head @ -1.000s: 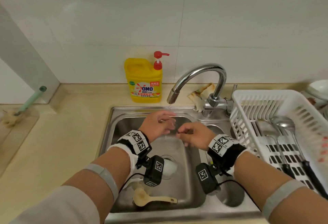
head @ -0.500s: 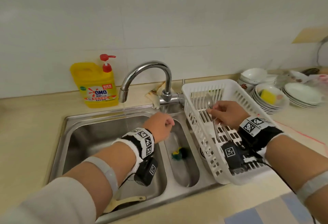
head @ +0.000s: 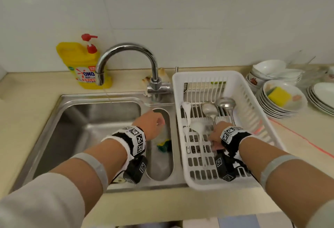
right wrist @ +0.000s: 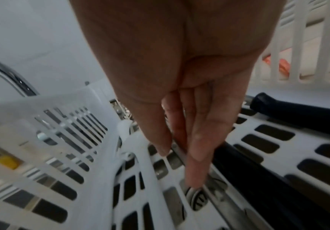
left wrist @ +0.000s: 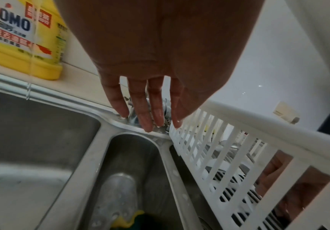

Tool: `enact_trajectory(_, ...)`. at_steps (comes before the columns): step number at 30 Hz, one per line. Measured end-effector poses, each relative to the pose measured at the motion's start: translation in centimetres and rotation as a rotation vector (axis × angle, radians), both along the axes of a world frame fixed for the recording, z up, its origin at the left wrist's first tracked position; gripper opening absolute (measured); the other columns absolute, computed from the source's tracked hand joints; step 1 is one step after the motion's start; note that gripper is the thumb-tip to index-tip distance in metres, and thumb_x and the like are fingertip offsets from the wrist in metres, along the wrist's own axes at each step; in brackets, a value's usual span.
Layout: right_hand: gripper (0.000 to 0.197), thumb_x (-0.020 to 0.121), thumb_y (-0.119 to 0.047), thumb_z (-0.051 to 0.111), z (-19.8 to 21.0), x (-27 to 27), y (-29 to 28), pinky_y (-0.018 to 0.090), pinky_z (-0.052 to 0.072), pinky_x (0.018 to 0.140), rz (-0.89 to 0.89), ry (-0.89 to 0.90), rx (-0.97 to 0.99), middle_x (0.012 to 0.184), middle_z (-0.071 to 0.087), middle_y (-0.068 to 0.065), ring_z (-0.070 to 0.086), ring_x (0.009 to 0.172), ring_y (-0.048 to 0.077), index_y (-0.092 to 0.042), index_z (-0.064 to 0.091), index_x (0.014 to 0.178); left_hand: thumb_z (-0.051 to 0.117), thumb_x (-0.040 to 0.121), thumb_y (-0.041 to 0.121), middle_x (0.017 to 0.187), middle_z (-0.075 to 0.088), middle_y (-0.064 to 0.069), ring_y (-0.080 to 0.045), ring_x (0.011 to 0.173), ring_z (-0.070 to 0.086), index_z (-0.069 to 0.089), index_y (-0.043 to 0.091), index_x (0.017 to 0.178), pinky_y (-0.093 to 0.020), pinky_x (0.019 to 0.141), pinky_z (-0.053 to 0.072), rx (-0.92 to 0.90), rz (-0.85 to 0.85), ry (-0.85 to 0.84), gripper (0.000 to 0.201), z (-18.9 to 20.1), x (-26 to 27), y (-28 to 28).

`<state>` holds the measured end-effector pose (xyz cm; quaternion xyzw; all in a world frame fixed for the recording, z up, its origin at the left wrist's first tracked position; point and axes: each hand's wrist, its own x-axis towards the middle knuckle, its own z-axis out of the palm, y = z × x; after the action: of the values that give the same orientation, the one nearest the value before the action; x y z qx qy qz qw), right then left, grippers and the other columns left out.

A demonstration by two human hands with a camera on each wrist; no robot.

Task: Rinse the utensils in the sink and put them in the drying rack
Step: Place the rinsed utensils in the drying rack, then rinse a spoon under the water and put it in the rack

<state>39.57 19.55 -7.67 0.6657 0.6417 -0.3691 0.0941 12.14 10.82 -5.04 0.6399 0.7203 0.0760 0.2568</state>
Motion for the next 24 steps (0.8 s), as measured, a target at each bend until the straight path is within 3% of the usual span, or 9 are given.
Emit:
enact_trajectory(3, 0.048, 0.076, -0.022, 0.078, -0.8, 0.3, -0.2, 0.044, 0.057, 0.091, 0.035, -0.019, -0.016, 0.121, 0.064, 0.014, 0.066, 0.108, 0.032, -0.005, 0.063, 0.118, 0.052, 0.095, 0.022, 0.109, 0.066, -0.002, -0.022, 0.098, 0.064, 0.067, 0.021, 0.106, -0.040, 0.091, 0.055, -0.016, 0.055, -0.015, 0.019, -0.4, 0.9, -0.6)
enact_trajectory(6, 0.035, 0.080, -0.020, 0.078, -1.0, 0.0, -0.3, 0.039, 0.059, 0.087, 0.047, -0.041, -0.046, 0.111, 0.063, 0.016, 0.067, 0.101, 0.030, -0.006, 0.062, 0.107, 0.053, 0.095, 0.021, 0.110, 0.066, -0.004, -0.024, 0.100, 0.065, 0.068, 0.020, 0.107, -0.041, 0.092, 0.054, -0.017, 0.107, -0.037, 0.019, -0.8, 1.5, -1.0)
enact_trajectory(9, 0.027, 0.079, -0.031, 0.082, -1.2, 0.0, -0.2, 0.027, 0.056, 0.070, 0.186, -0.180, -0.002, 0.101, 0.070, 0.008, 0.068, 0.085, 0.020, -0.015, 0.062, 0.086, 0.053, 0.096, 0.019, 0.111, 0.065, -0.001, -0.020, 0.099, 0.064, 0.068, 0.023, 0.107, -0.035, 0.091, 0.054, -0.021, 0.146, -0.069, 0.018, -1.0, 1.9, -1.1)
enact_trajectory(10, 0.027, 0.079, -0.032, 0.082, -1.2, 0.0, -0.1, 0.026, 0.056, 0.070, 0.191, -0.180, -0.015, 0.099, 0.071, 0.007, 0.067, 0.083, 0.019, -0.017, 0.060, 0.083, 0.053, 0.096, 0.019, 0.111, 0.065, 0.000, -0.019, 0.099, 0.064, 0.068, 0.023, 0.108, -0.034, 0.091, 0.054, -0.023, 0.158, -0.075, 0.019, -1.0, 2.0, -1.1)
enact_trajectory(13, 0.042, 0.076, -0.035, 0.084, -1.5, -0.2, 0.2, 0.038, 0.060, 0.084, 0.168, -0.134, -0.061, 0.100, 0.073, 0.011, 0.071, 0.090, 0.025, -0.009, 0.063, 0.101, 0.052, 0.096, 0.017, 0.111, 0.067, 0.001, -0.018, 0.101, 0.064, 0.068, 0.022, 0.109, -0.033, 0.092, 0.054, -0.024, 0.188, -0.089, 0.021, -1.0, 2.1, -1.1)
enact_trajectory(17, 0.053, 0.077, -0.043, 0.082, -1.0, -0.3, 0.6, 0.038, 0.058, 0.089, 0.247, -0.228, -0.090, 0.105, 0.071, 0.008, 0.069, 0.095, 0.025, -0.010, 0.061, 0.112, 0.051, 0.096, 0.016, 0.109, 0.067, 0.002, -0.016, 0.100, 0.063, 0.068, 0.021, 0.107, -0.028, 0.088, 0.051, -0.010, 0.213, -0.100, 0.021, -0.9, 2.0, -1.1)
enact_trajectory(21, 0.035, 0.081, -0.043, 0.078, 0.8, -0.8, 1.1, 0.026, 0.052, 0.058, 0.353, -0.315, -0.065, 0.076, 0.067, 0.000, 0.064, 0.065, 0.015, -0.013, 0.064, 0.093, 0.051, 0.097, 0.017, 0.109, 0.067, 0.002, -0.015, 0.098, 0.062, 0.067, 0.022, 0.105, -0.024, 0.082, 0.046, 0.000, 0.207, -0.099, 0.019, -0.9, 1.7, -0.8)
enact_trajectory(22, 0.029, 0.083, -0.038, 0.077, 1.5, -0.9, 1.2, 0.026, 0.053, 0.056, 0.347, -0.292, -0.049, 0.073, 0.068, 0.000, 0.065, 0.061, 0.015, -0.013, 0.064, 0.088, 0.051, 0.097, 0.018, 0.109, 0.066, 0.002, -0.015, 0.098, 0.061, 0.067, 0.023, 0.106, -0.024, 0.082, 0.045, 0.002, 0.202, -0.094, 0.019, -0.9, 1.5, -0.7)
enact_trajectory(24, 0.020, 0.088, -0.029, 0.071, 3.0, -1.2, 1.9, 0.032, 0.061, 0.067, 0.329, -0.172, -0.002, 0.080, 0.075, 0.005, 0.073, 0.071, 0.020, -0.010, 0.067, 0.090, 0.050, 0.098, 0.018, 0.108, 0.065, 0.004, -0.015, 0.099, 0.061, 0.067, 0.024, 0.105, -0.024, 0.082, 0.044, 0.005, 0.198, -0.087, 0.019, -0.9, 1.1, -0.5)
